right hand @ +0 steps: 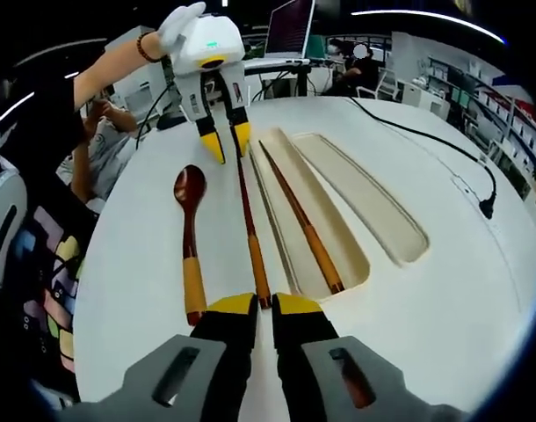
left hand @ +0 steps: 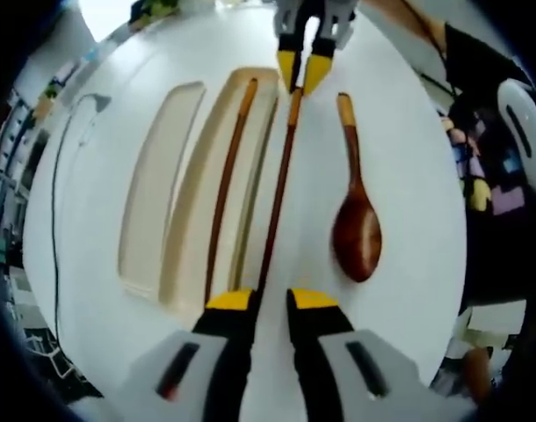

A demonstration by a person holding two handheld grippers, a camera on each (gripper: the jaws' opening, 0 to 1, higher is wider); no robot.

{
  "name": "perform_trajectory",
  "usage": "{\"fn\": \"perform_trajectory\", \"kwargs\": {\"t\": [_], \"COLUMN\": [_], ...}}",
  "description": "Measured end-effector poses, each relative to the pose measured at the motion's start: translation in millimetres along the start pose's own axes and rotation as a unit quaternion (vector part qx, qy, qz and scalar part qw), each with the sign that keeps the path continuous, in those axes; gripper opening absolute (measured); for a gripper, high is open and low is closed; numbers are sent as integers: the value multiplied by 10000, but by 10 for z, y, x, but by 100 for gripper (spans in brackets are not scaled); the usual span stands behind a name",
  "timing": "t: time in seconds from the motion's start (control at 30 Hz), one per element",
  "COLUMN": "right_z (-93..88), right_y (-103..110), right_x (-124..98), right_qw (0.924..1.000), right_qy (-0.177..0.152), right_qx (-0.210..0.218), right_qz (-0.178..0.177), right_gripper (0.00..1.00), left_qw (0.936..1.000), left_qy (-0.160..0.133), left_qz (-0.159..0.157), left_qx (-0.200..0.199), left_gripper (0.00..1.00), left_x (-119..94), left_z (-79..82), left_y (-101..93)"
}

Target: Arrange the utensils inside the cutlery case until each visible utensil rests in its matching compartment.

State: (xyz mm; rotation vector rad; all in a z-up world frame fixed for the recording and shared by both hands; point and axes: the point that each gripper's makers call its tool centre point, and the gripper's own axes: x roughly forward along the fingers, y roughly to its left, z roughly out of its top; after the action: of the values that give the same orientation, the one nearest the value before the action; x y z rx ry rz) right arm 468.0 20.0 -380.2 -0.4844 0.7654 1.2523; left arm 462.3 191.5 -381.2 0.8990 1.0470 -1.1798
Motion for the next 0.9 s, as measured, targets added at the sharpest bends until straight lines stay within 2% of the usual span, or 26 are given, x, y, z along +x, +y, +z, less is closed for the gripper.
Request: {"fn": "perform_trajectory", "kwargs": {"t": [0.13, 0.3, 0.37, 0.43, 0.53, 0.63, 0.7, 0.77, 0.9], "right_z": [37, 54, 55, 60, 57, 62, 63, 79, 78], "right_y": [-3, 61, 85, 85, 114, 114, 120, 102, 101], "right_x": [9, 26, 33, 33, 37, 31, 29, 31, 25], "right_qw": [9999, 9995, 9994, 9994, 9993, 9993, 9993, 9995, 9981], "right_qy": [10, 60, 74, 68, 31, -12, -30, -10, 36], "right_qx": [-120, -283, -335, -342, -367, -363, -358, -329, -610], "right_qz": [39, 88, 86, 80, 44, 53, 69, 37, -100], "right_gripper": [5, 5, 5, 5, 5, 5, 5, 5, 5], "left_qw": [9999, 9991, 9987, 9978, 9991, 9987, 9969, 9954, 9930], "left_qy": [60, 340, 413, 412, 371, 349, 495, 734, 984], "left_qz": [-34, -17, -6, -47, 28, 146, 252, 336, 312], "left_qx": [-116, 238, 290, 513, 183, 327, 562, 515, 573], "left_gripper": [14, 12, 10, 8, 4, 4, 4, 3, 3], "left_x": [10, 25, 27, 26, 29, 29, 23, 46, 85], "left_z": [7, 18, 14, 9, 12, 14, 19, 42, 83], "left_y": [4, -38, -58, -74, -56, -48, -18, -75, -181]}}
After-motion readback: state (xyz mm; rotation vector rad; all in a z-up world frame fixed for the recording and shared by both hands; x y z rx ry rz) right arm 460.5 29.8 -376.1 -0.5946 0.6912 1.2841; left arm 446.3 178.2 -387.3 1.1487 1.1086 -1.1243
